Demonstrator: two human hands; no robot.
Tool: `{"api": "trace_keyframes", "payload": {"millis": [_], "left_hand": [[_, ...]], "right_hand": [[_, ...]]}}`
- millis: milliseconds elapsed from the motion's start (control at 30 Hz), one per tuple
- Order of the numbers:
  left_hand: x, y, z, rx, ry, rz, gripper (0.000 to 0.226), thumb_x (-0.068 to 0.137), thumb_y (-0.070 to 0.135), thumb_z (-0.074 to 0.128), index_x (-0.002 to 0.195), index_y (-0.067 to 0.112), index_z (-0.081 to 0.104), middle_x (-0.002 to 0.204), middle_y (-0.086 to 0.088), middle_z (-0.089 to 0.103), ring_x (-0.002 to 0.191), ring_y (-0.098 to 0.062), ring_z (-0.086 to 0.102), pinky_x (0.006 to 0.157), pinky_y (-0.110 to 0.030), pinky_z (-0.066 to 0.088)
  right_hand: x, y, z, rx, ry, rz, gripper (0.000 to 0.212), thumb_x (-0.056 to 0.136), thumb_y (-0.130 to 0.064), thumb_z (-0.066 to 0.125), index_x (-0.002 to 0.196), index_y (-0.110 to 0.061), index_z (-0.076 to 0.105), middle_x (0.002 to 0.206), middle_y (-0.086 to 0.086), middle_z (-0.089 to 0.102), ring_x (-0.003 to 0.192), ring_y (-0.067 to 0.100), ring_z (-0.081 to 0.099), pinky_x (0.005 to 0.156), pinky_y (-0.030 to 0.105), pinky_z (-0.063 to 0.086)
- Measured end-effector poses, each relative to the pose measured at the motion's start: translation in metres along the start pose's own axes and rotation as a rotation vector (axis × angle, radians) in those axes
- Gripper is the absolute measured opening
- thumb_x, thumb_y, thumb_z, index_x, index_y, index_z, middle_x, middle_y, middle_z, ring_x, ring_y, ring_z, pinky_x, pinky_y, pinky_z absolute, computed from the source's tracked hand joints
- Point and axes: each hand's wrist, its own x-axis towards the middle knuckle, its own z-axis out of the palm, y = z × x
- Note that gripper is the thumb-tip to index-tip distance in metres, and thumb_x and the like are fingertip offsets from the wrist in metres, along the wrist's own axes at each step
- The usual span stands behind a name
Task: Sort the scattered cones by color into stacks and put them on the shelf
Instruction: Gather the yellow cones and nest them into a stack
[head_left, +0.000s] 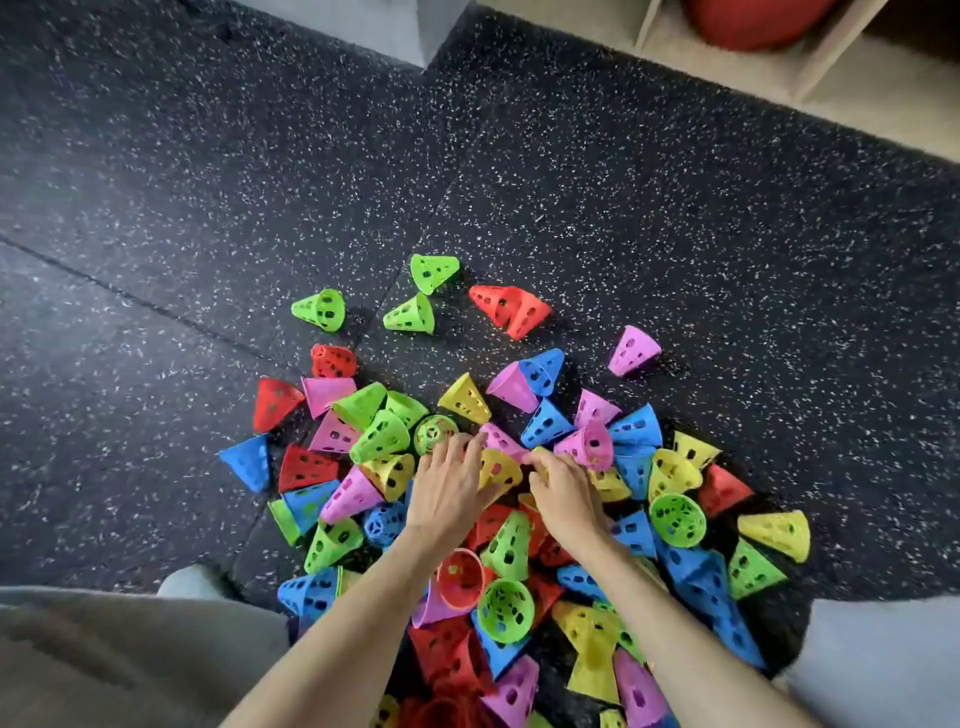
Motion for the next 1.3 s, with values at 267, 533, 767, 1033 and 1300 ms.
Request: {"api": "trace_keyframes", "payload": {"millis": [267, 533, 767, 1033, 1300], "left_hand": [[0.018, -0.008, 0.05, 0.005, 0.114, 0.087, 0.068, 0.088, 0.062, 0.062, 0.145, 0.029, 0.048, 0.135, 0.0, 0.058, 0.119, -0.029, 0.047, 0.093, -0.041, 0.049], [-0.003, 0.005, 0.049, -0.024, 0.145, 0.062, 0.055, 0.09, 0.045, 0.068, 0.139, 0.025, 0.053, 0.128, -0.002, 0.06, 0.12, -0.028, 0.053, 0.093, -0.042, 0.05], [-0.091, 0.031, -0.008, -0.025, 0.204, 0.2, 0.065, 0.093, 0.036, 0.069, 0.15, 0.027, 0.04, 0.145, -0.004, 0.053, 0.115, -0.031, 0.065, 0.085, -0.041, 0.054], [-0.151, 0.028, -0.04, -0.094, 0.281, 0.291, 0.076, 0.087, 0.043, 0.077, 0.151, 0.029, 0.039, 0.149, -0.002, 0.05, 0.121, -0.027, 0.061, 0.099, -0.045, 0.053], [-0.159, 0.038, -0.06, -0.118, 0.374, 0.329, 0.076, 0.089, 0.033, 0.076, 0.154, 0.023, 0.039, 0.152, 0.001, 0.05, 0.131, -0.021, 0.054, 0.104, -0.037, 0.046]], "right_hand": [[0.021, 0.029, 0.046, 0.052, 0.045, -0.041, 0.037, 0.101, -0.007, 0.052, 0.131, -0.025, 0.065, 0.125, -0.007, 0.071, 0.117, 0.014, 0.064, 0.098, 0.034, 0.055], [0.002, 0.031, 0.056, 0.141, 0.254, 0.01, 0.048, 0.098, 0.004, 0.042, 0.115, -0.03, 0.073, 0.119, -0.012, 0.073, 0.1, 0.01, 0.066, 0.071, 0.025, 0.053], [-0.092, 0.011, 0.036, 0.317, 0.264, -0.073, 0.046, 0.095, 0.002, 0.045, 0.117, -0.026, 0.073, 0.117, -0.004, 0.075, 0.101, 0.02, 0.068, 0.074, 0.03, 0.051], [-0.164, 0.035, -0.009, 0.253, 0.277, -0.252, 0.032, 0.101, -0.013, 0.054, 0.094, -0.043, 0.065, 0.098, -0.004, 0.072, 0.082, 0.029, 0.068, 0.07, 0.035, 0.053], [-0.193, 0.04, -0.051, 0.288, 0.396, -0.304, 0.029, 0.102, -0.019, 0.048, 0.119, -0.028, 0.07, 0.096, -0.014, 0.064, 0.079, 0.015, 0.067, 0.067, 0.03, 0.051]]}}
